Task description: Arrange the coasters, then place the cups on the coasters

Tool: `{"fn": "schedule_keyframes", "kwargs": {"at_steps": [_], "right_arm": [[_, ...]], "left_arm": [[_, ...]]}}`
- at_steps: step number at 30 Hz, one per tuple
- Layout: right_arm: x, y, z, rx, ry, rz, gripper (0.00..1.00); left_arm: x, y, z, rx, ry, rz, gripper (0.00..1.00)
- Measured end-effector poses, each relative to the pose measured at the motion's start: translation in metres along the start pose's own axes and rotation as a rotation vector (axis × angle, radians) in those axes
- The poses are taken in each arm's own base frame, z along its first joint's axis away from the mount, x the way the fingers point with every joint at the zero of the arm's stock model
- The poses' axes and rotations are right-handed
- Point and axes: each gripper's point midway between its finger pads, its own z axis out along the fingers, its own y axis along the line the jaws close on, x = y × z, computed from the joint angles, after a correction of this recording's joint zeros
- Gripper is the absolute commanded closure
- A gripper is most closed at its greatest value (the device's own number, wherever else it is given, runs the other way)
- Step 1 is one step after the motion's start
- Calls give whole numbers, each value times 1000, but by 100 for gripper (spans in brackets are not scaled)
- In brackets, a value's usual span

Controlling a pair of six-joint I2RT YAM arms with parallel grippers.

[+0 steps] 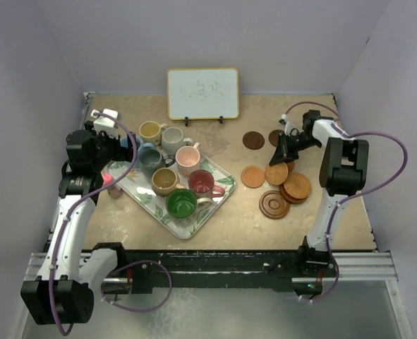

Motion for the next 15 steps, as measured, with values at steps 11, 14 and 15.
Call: {"fn": "schedule_keyframes", "kwargs": {"at_steps": [11,14,15], "right_arm": [[33,-3,-8,25,39,-11,100],[45,-3,-11,48,60,-23,100],[49,-2,-13,54,67,-29,100]], "left_arm": [[0,0,0,0,0,0,2],[-1,0,-1,-1,-4,1,2],[-1,0,-1,-1,-5,1,2]]}}
